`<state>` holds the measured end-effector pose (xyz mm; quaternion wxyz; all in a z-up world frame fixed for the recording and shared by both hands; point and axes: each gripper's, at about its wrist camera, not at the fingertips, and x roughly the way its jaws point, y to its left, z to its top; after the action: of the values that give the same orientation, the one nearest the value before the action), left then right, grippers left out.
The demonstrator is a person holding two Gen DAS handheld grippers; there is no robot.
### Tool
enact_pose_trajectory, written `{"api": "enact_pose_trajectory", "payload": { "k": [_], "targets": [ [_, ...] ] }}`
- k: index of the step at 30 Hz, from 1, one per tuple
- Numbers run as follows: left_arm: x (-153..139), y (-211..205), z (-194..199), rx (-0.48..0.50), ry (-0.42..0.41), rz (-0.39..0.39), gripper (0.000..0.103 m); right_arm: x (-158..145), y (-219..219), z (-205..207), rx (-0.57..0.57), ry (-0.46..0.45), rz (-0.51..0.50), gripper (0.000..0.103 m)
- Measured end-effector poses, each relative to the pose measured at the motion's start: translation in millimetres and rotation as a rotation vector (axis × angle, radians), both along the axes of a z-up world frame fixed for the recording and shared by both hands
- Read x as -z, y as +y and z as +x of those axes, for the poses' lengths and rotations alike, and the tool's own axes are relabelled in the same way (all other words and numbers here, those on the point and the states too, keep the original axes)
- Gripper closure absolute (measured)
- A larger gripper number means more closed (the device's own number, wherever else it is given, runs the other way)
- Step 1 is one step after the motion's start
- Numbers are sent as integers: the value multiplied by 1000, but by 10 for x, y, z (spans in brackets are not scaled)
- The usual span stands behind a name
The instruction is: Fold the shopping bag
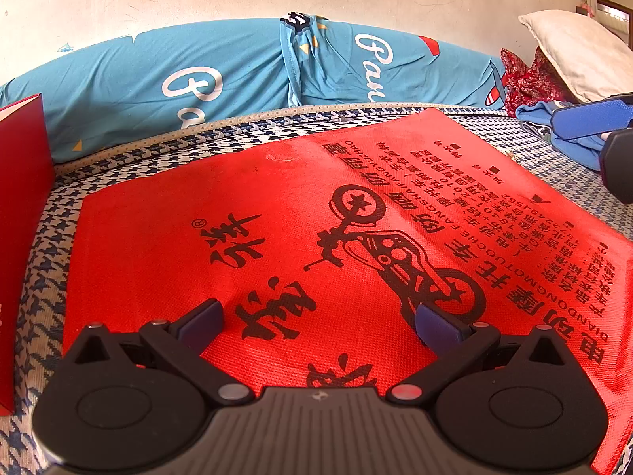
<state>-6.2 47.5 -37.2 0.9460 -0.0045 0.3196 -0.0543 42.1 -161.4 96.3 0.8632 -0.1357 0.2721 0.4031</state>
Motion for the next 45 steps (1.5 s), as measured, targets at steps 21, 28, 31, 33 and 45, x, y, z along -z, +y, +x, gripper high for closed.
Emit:
{"api": "enact_pose_trajectory", "payload": {
  "k": [21, 28, 31, 33, 45],
  "targets": [
    [0, 0, -1, 1, -1, 0, 0, -89, -190, -104, 50, -23, 39, 20],
    [1, 0, 0, 1, -1, 0, 0, -81, -211, -162, 41, -26, 25, 33],
    [1, 0, 0, 1, -1, 0, 0, -72, -221, -189, 50, -25, 17, 38],
    [1, -1, 1, 1, -1, 0, 0, -73, -239, -187, 59, -22, 21, 48],
    [2, -3, 2, 1, -1, -1, 0, -78, -360, -164, 110, -4, 53, 63]
  ]
}}
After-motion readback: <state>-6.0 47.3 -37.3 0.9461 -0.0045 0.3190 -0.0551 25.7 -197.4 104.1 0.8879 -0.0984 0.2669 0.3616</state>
